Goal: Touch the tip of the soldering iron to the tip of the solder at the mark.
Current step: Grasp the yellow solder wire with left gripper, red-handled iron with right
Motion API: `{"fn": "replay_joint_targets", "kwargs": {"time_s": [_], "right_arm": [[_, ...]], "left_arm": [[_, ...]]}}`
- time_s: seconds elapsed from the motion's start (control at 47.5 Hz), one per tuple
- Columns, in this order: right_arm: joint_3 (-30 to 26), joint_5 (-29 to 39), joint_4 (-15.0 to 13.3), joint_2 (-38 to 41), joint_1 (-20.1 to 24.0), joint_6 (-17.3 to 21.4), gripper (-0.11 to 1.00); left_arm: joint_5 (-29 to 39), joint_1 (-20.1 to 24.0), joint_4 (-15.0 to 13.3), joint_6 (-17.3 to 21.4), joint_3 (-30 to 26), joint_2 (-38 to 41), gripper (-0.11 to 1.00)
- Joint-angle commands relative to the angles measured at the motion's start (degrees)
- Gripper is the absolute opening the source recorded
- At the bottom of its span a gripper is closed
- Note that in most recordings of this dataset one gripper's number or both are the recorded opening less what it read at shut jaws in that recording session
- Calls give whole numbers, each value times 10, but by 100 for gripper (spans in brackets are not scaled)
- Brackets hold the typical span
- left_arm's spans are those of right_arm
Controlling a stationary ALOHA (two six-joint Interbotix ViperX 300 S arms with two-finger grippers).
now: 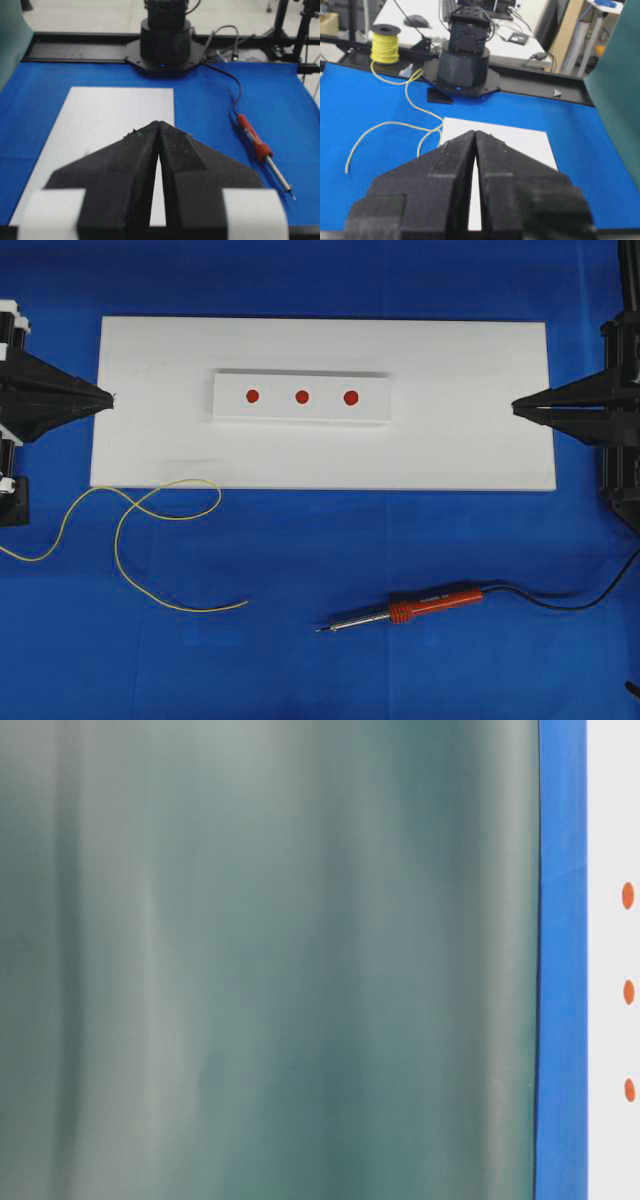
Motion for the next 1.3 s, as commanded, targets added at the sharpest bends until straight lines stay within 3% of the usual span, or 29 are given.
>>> {"fn": "replay_joint_targets", "kwargs": {"time_s": [0.0,0.126,0.4,0.526,0.61,0.673,0.778,0.883,0.926,0.968,1.157,1.283], "right_arm": [[-19,-3,3,5,20,11,0],[-36,23,4,11,68,18,-6],[-41,42,4,43,162,54,-5],[-42,40,4,81,195,88,3],[-42,33,4,117,211,105,16],[-42,25,4,145,219,116,32],[-47,11,8,201,236,134,65],[-55,4,16,253,252,142,92],[-58,0,25,277,259,142,94],[-58,-6,37,294,265,142,92],[-40,-97,76,386,290,142,90],[-35,-160,120,463,302,142,90]], "left_arm": [[0,-36,0,-7,-15,2,-1],[0,-69,0,-9,-12,-3,-1],[-9,-166,0,-8,6,15,-1],[-15,-207,0,-8,12,28,0],[-15,-224,0,-10,18,40,0],[-15,-233,-2,-13,23,52,9],[-20,-248,-3,-38,38,84,38],[-43,-265,-2,-75,50,130,70],[-60,-271,-2,-83,52,152,82],[-80,-278,-2,-88,54,175,86],[-185,-303,-2,-90,50,328,79],[-246,-303,-2,-90,33,440,79]]}}
